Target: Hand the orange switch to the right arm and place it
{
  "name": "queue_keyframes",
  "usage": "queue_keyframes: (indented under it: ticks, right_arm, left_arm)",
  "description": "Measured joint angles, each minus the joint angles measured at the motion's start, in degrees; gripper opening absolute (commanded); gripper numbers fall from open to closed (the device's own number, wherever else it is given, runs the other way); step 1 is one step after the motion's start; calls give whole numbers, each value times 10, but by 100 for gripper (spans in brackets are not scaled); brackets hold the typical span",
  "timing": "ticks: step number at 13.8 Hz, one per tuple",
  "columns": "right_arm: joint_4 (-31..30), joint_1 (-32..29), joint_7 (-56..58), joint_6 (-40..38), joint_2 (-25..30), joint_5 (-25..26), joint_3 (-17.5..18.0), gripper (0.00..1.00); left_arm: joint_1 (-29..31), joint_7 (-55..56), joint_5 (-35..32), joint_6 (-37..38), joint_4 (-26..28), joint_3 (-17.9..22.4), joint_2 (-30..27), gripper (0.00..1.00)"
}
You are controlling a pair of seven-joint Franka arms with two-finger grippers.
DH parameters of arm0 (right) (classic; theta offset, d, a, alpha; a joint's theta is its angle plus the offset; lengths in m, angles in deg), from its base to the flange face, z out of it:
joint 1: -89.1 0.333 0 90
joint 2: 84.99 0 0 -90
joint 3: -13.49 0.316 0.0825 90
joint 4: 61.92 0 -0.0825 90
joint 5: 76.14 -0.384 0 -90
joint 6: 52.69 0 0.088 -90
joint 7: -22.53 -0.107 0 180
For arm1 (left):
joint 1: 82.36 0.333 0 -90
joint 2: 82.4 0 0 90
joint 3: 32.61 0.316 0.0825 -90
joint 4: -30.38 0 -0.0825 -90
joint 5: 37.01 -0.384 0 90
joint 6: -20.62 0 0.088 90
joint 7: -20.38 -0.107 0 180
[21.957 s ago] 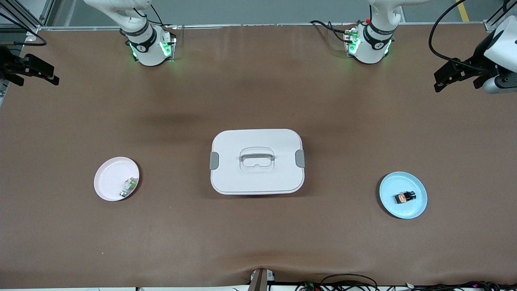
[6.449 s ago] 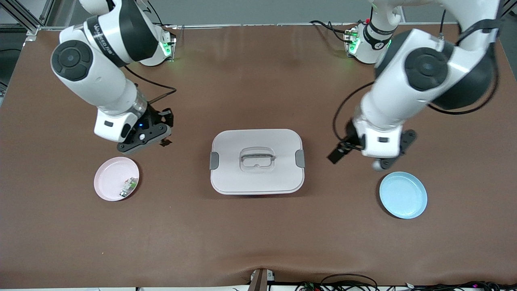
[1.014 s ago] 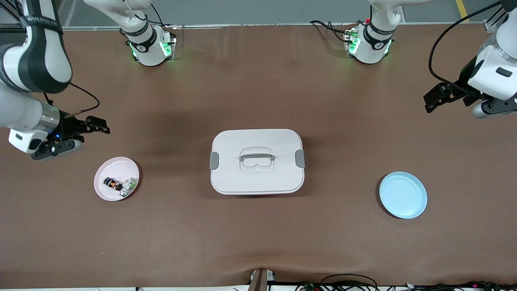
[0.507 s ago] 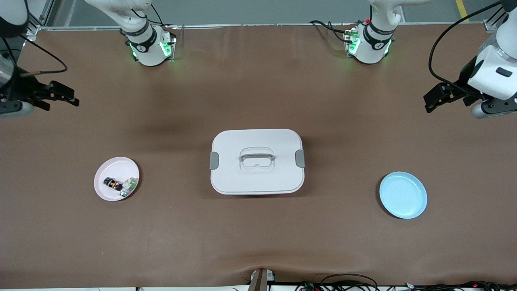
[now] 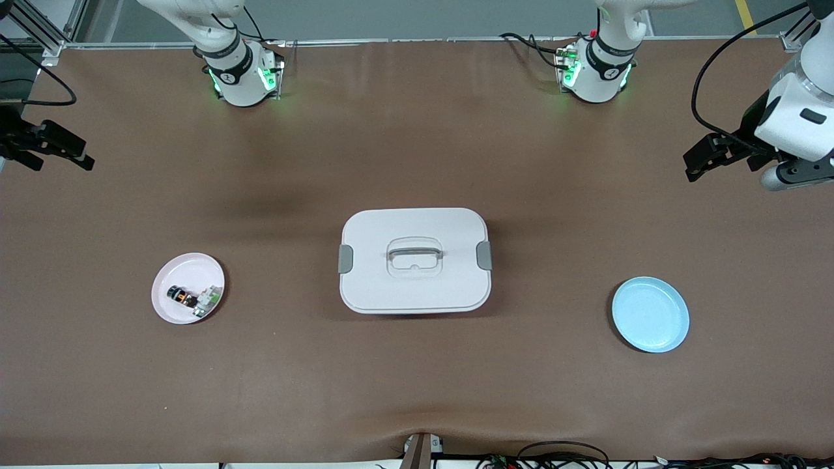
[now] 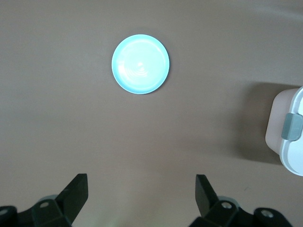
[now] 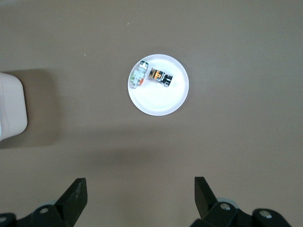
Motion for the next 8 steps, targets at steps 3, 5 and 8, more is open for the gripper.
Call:
queue_keyframes:
  ticks: [3,5,8]
  right_arm:
    - [27,0,-17,2,-6,0,1,100]
    - [47,0,-18,6,-14,0,1,100]
    - [84,0,-18,6,-38,0,2,100]
  left_arm:
    - [0,0,0,0,0,0,0,100]
    - [0,0,0,0,0,0,0,100]
    - [0,0,0,0,0,0,0,100]
